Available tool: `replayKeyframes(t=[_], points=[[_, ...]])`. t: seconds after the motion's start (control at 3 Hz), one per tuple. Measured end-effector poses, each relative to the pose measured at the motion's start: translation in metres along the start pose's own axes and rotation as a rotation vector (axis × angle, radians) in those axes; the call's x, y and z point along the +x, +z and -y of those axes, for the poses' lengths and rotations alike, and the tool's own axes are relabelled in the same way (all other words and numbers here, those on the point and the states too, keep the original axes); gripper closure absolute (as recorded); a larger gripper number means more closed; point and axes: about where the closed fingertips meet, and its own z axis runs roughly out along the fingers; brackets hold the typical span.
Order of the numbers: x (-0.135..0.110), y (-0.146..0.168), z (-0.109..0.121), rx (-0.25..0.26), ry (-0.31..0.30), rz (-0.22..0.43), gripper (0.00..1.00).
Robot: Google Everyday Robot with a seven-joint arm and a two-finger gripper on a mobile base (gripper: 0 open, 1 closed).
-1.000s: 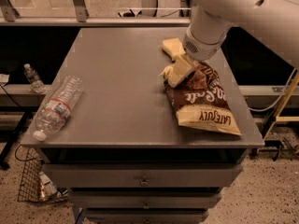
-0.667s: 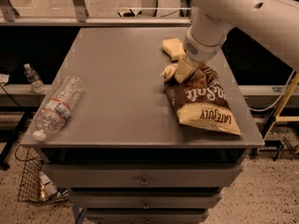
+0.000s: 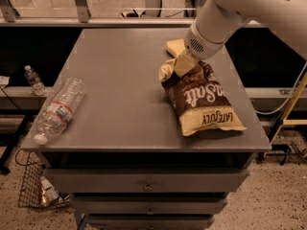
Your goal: Move brown chip bag near water bottle
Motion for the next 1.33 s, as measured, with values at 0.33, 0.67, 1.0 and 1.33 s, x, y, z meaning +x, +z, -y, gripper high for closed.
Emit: replayKeyframes(t=[0.33, 0.67, 1.0, 1.33], points=[[-0.04, -0.023, -0.038, -0.095, -0.154, 0.165, 1.0], [-0.049, -0.027, -0.05, -0.119, -0.252, 0.197, 1.0], [-0.048, -0.026, -0.05, -0.117, -0.253, 0.195, 1.0], [-0.06, -0.024, -0.066, -0.138, -0.31, 0.204, 1.0]])
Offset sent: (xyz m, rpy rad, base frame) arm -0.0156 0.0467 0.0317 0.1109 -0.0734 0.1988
